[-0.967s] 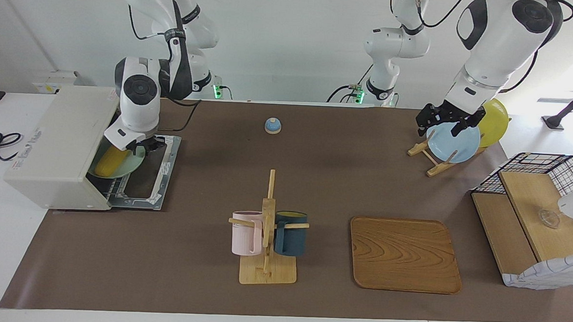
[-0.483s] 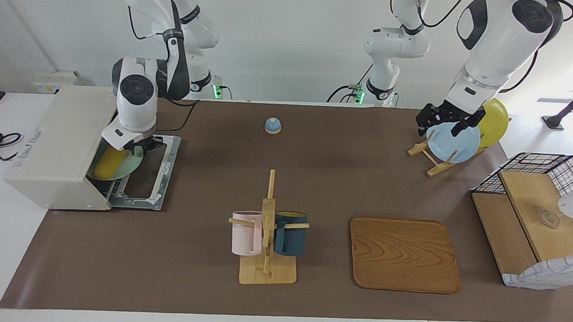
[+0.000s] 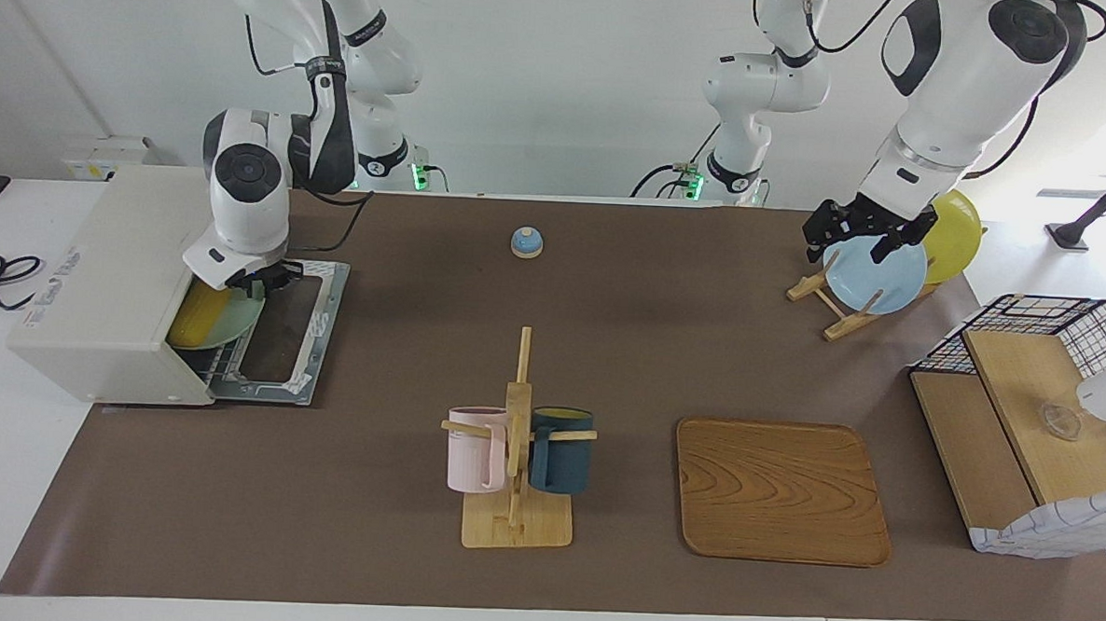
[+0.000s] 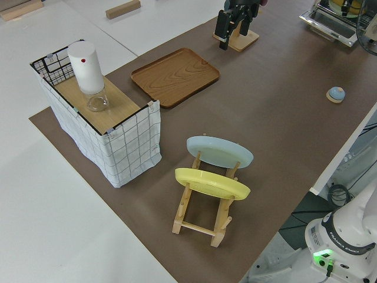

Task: Put corn in oven
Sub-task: 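Push the plate deeper inside the oven with the right gripper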

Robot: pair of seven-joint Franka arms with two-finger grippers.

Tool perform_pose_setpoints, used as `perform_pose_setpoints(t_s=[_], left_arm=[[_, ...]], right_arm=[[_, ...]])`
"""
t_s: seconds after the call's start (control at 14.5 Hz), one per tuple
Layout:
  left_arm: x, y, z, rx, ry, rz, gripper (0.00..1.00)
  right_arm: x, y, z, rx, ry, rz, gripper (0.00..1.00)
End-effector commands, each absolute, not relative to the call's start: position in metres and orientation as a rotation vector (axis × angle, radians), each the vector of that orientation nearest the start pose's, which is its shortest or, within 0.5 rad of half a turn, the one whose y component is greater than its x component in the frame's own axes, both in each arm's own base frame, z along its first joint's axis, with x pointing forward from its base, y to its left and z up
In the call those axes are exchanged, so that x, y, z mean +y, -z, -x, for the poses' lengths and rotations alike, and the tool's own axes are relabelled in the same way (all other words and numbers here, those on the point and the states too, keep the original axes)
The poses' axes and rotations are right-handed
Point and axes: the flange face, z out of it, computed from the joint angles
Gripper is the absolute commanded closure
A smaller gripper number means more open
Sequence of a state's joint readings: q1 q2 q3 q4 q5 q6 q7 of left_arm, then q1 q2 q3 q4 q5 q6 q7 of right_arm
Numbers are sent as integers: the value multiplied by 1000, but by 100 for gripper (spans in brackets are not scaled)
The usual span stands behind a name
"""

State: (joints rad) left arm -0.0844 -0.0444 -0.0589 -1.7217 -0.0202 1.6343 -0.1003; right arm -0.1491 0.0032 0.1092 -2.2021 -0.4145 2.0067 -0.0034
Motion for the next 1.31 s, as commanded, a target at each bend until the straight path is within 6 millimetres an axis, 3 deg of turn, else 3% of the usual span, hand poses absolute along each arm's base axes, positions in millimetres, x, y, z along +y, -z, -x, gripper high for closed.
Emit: perform_pose_setpoints(t_s=[0.0, 0.07, 0.35, 0.55, 0.62, 0.76, 0.9, 1.24], left_arm=[[-76, -587, -530, 64, -76, 3133, 0], [-76, -587, -530, 64, -76, 3133, 0], [-76, -587, -529, 64, -76, 3133, 0], [-77, -587, -530, 67, -76, 3133, 0], [-77, -587, -530, 67, -79, 3133, 0], [-77, -587, -530, 67, -76, 3133, 0], [-76, -588, -530, 64, -74, 3134, 0], [-76, -587, -530, 64, -76, 3133, 0]], right_arm=[[-36, -377, -507, -344, -319, 3452, 69], [-26, -379, -508, -359, -306, 3454, 63], [26, -380, -504, -287, -300, 3457, 63], [62, -373, -493, -170, -272, 3440, 89], [68, -364, -489, -140, -284, 3441, 100], [76, -341, -479, -126, -214, 3428, 100], [84, -336, -471, -159, -205, 3424, 100], [82, -316, -448, -135, -192, 3408, 100]])
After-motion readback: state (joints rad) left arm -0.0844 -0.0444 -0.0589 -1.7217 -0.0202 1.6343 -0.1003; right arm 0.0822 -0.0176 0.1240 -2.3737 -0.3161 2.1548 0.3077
